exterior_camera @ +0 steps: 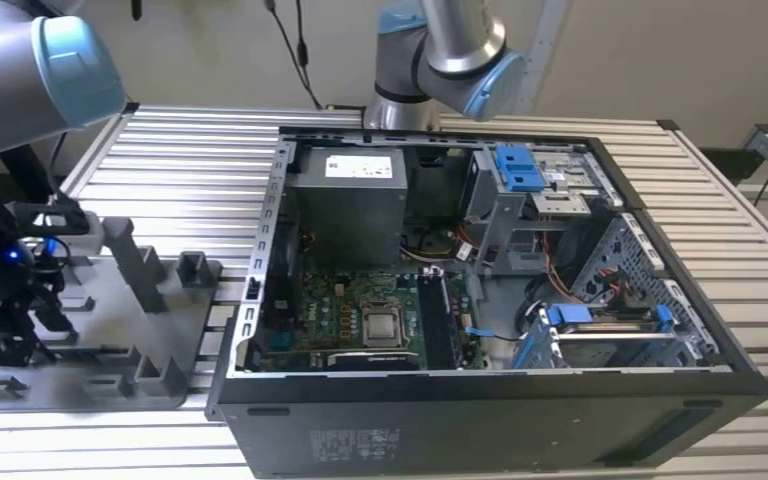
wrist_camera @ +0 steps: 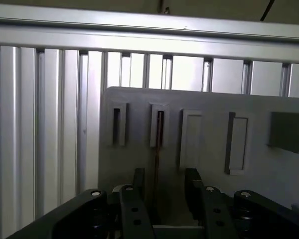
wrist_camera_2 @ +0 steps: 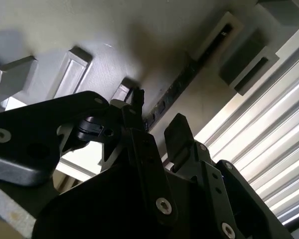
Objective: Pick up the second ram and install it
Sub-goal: 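Pick up the second ram and move it above second insertion slot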
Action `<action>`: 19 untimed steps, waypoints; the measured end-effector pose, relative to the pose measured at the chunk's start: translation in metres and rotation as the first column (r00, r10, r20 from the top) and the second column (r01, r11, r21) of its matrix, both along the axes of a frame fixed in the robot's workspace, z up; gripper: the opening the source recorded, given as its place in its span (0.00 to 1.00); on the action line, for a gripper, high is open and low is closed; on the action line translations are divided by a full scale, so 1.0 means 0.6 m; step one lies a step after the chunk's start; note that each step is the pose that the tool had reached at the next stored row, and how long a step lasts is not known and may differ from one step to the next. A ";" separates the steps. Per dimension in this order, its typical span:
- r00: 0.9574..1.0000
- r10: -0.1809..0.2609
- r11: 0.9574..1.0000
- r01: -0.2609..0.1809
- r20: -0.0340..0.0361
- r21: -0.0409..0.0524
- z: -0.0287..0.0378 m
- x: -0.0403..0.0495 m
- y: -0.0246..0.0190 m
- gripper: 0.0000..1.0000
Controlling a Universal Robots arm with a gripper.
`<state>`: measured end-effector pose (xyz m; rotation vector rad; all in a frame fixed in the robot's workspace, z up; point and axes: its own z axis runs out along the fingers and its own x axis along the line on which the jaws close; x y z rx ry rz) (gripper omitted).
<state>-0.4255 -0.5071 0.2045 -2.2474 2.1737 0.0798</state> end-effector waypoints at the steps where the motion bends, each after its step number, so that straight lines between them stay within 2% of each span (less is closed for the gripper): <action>1: 1.000 0.001 1.000 -0.001 0.000 0.000 -0.003 0.000 -0.0005 0.46; 6: 1.000 0.003 1.000 -0.003 0.000 0.000 -0.013 0.000 -0.0026 0.46; 15: 1.000 0.004 1.000 -0.004 0.000 0.000 -0.014 0.000 -0.0027 0.46; 16: 1.000 0.004 1.000 -0.004 0.000 0.000 -0.014 0.000 -0.0027 0.44; 18: 1.000 0.004 1.000 -0.004 0.000 0.000 -0.014 0.000 -0.0027 0.31; 19: 1.000 0.004 1.000 -0.004 0.000 0.000 -0.014 0.000 -0.0027 0.31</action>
